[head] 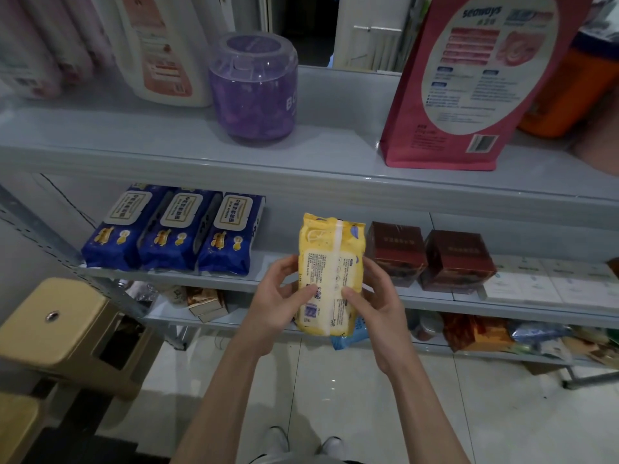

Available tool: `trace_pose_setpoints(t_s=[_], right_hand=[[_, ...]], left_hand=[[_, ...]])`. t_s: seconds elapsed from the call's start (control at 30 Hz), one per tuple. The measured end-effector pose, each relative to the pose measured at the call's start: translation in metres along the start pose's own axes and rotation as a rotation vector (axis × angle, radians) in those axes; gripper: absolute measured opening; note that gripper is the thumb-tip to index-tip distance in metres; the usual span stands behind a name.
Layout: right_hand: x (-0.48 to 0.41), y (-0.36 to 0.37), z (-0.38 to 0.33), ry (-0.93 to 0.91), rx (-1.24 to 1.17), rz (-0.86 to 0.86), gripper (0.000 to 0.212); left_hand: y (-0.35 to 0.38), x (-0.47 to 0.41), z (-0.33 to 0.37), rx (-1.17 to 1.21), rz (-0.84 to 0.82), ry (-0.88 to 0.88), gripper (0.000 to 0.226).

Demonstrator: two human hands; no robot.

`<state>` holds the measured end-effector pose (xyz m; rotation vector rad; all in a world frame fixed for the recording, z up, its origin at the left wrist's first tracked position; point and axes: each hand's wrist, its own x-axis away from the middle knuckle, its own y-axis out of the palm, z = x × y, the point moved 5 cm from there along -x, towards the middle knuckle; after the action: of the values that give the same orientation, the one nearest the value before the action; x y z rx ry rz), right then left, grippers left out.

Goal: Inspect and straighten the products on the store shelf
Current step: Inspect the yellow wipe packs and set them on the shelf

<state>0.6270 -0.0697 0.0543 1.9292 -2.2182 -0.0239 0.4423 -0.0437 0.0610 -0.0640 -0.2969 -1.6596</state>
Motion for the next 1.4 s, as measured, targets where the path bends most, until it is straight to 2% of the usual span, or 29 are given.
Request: trace_pose_setpoints(t_s=[0.13,0.23,0.43,0.5,0.6,0.7,0.8,0.9,1.1,1.4], right_hand=[[0.002,0.006,-0.010,-0.019,0.054,-0.093,0.066],[0.002,0.012,-0.016,-0.037,0.057,-0.150,0.066],[0.002,0.014,-0.015,-0.017,0.058,-0.162,0.067],[0.001,0.012,-0.012,-0.001,0.048,-0.142,0.066],[0.001,0.007,-0.008,0.021,0.029,-0.051,0.053],[0.000,0.003,-0.003,0.077,-0.030,0.017,0.040],[-0.002,-0.001,-0.002,0.107,-0.049,0.061,0.031],[-0.002,-0.004,-0.003,0.131,-0.097,0.089,0.023],[-0.008,-0.007,-0.004,0.177,-0.129,0.089,0.029],[-0.009,-0.005,-0.004,0.202,-0.123,0.078,0.037]], left_hand=[[-0.007,0.000,-0.006,0.074,-0.001,-0.006,0.042],[-0.009,0.001,-0.007,0.102,-0.006,-0.024,0.033],[-0.011,0.000,-0.006,0.082,0.032,-0.051,0.035],[-0.011,0.000,-0.005,0.088,0.078,-0.074,0.037],[-0.011,0.001,-0.005,0.079,0.110,-0.086,0.034],[-0.008,0.002,-0.003,0.123,0.041,-0.101,0.030],[-0.003,0.001,0.000,0.158,-0.030,-0.108,0.037],[-0.001,0.000,0.004,0.111,-0.019,-0.096,0.038],[0.004,-0.002,0.011,0.107,0.042,-0.100,0.028],[0.013,0.001,0.014,0.108,0.008,-0.089,0.036]])
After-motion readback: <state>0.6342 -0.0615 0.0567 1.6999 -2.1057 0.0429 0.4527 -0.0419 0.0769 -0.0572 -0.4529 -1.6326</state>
